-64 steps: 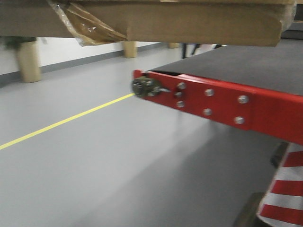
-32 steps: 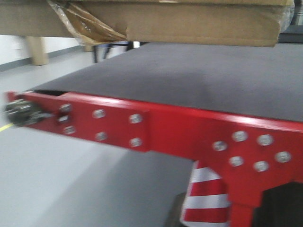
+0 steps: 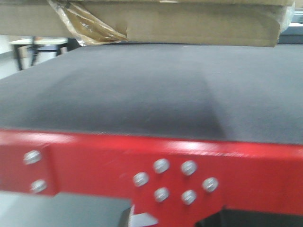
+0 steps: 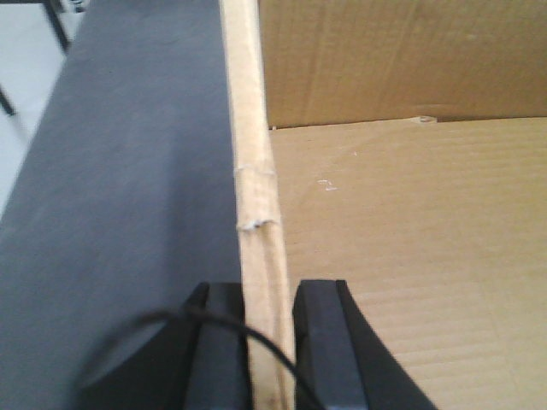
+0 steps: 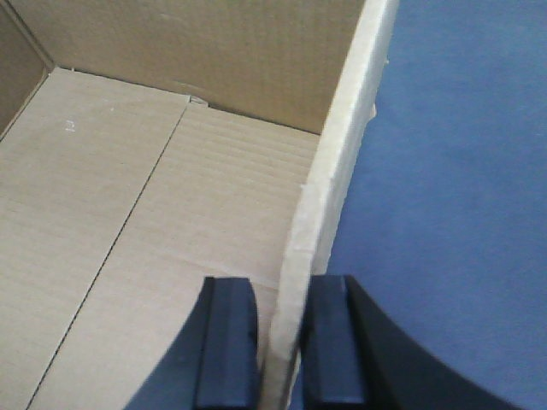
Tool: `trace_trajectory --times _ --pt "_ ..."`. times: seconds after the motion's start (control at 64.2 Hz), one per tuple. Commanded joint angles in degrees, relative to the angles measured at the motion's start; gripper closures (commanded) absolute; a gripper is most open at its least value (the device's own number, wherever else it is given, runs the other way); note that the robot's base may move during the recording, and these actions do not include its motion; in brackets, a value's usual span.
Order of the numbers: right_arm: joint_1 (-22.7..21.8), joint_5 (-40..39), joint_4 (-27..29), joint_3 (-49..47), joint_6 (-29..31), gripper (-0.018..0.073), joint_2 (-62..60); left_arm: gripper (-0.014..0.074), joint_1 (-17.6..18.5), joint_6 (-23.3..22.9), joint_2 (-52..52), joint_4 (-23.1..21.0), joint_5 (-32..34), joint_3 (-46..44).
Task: Grab carton from right shelf to conveyor
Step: 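Carry the carton over the grey conveyor belt with both grippers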
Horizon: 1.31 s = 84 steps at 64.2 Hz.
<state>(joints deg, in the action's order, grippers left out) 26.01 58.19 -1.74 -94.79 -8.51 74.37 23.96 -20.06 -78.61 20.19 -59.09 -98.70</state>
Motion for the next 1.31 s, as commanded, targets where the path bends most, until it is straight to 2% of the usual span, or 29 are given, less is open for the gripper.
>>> trace_trajectory --times 0.0,1.292 --pt "0.0 -1.3 -0.5 0.0 1.5 0.0627 -0.7 0.0616 0.0 0.3 0.6 3.5 2.0 -0.3" --pt "0.0 -1.3 -0.5 0.0 1.5 0.0627 -0.7 0.0616 0.0 0.3 0.6 3.5 2.0 -0.3"
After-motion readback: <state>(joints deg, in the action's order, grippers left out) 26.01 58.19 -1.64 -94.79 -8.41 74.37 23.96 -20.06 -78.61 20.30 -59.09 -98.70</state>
